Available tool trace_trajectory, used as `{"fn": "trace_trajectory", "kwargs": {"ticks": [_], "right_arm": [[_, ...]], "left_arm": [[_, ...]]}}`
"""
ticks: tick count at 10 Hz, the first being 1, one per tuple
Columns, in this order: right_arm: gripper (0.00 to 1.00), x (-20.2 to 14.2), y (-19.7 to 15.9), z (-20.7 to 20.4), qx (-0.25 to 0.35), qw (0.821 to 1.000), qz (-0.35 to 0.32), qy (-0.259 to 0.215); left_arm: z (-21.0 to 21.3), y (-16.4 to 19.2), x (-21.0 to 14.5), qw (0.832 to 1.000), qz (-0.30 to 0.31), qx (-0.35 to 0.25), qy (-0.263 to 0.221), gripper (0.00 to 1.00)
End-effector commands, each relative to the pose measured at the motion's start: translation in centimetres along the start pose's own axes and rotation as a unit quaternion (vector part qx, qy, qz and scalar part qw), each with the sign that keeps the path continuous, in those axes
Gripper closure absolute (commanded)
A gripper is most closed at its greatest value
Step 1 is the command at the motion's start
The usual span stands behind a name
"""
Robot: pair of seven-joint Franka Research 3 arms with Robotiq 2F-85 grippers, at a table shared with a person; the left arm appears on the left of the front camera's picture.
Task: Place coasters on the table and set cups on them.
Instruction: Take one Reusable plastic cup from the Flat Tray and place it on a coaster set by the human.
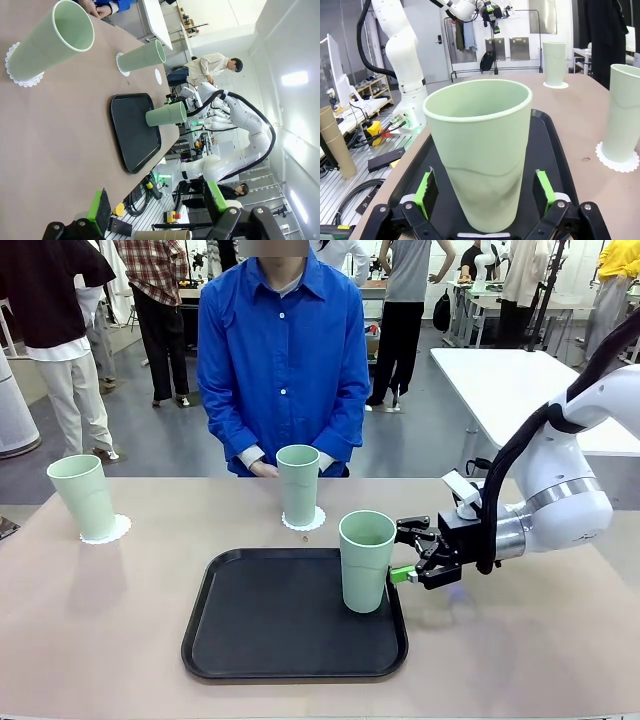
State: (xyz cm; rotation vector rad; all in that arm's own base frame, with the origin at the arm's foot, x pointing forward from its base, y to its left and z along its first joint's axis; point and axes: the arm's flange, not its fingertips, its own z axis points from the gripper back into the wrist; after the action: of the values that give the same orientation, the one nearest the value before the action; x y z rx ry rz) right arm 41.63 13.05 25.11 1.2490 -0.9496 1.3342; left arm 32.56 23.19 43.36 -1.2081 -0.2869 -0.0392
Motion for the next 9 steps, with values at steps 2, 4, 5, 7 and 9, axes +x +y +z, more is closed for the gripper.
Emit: {"fn": "trace_trajectory", "kwargs": {"ticks": [2, 4, 5, 7, 9], "right_arm": [[0.0, -0.7, -0.4, -1.1, 0.0, 1.0, 0.012, -0.008], [0.0, -1.0, -0.7, -1.8, 0.001, 1.0, 0.012, -0.003], [0.0, -1.2, -1.0, -2.2, 0.003, 1.0, 0.012, -0.001], [0.0, -1.5, -1.6, -3.0, 0.004, 1.0, 0.01, 0.004], [0.0, -1.9, -1.9, -3.9, 0.009, 1.0, 0.005, 0.007]], "left_arm": [[0.2, -0.1, -0.2, 1.0, -0.003, -0.004, -0.001, 0.0], [0.2, -0.1, -0.2, 1.0, -0.003, -0.004, -0.001, 0.0], [0.2, -0.1, -0.2, 1.0, -0.003, -0.004, -0.001, 0.0], [0.2, -0.1, -0.2, 1.0, -0.003, -0.004, -0.001, 0.0], [0.2, -0.1, -0.2, 1.0, -0.003, -0.004, -0.001, 0.0]]}}
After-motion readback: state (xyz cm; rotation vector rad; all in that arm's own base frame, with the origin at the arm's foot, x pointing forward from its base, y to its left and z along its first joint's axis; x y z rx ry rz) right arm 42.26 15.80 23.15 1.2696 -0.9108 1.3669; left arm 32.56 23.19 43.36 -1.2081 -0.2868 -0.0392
